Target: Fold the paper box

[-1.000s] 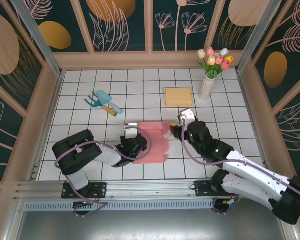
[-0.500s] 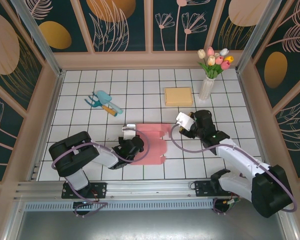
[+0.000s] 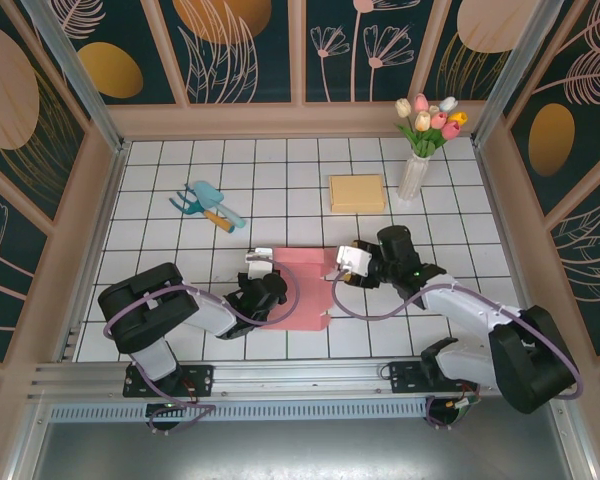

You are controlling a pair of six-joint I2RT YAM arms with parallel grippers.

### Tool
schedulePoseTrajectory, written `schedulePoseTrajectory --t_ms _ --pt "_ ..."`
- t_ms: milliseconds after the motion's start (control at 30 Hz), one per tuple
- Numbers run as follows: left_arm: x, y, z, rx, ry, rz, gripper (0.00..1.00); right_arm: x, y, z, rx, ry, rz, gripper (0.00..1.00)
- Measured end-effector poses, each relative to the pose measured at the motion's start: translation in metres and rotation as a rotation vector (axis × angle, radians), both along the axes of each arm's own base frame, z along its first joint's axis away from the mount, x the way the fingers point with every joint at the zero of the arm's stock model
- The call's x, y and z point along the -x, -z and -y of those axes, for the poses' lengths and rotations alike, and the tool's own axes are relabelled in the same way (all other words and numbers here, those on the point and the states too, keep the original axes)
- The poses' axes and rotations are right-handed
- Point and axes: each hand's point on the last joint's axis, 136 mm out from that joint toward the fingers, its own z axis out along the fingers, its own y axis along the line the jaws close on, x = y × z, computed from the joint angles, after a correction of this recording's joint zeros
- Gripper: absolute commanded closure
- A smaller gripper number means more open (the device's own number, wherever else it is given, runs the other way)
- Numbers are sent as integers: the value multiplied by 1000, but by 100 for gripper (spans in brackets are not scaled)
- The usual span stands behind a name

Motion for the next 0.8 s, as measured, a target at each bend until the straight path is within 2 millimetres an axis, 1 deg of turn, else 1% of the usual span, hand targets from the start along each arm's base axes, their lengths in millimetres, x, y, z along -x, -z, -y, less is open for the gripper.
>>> schedulePoseTrajectory --t_ms 367,500,633,800 --pt "0 0 0 0 0 0 99 -1 -10 -14 -49 -37 39 39" --pt "0 0 0 0 0 0 99 0 -4 -18 -59 -36 12 39" --pt "0 0 0 0 0 0 99 5 5 -24 -56 -53 -24 39" --pt "0 5 0 -9 -1 -6 99 8 8 -26 -67 -62 -46 42"
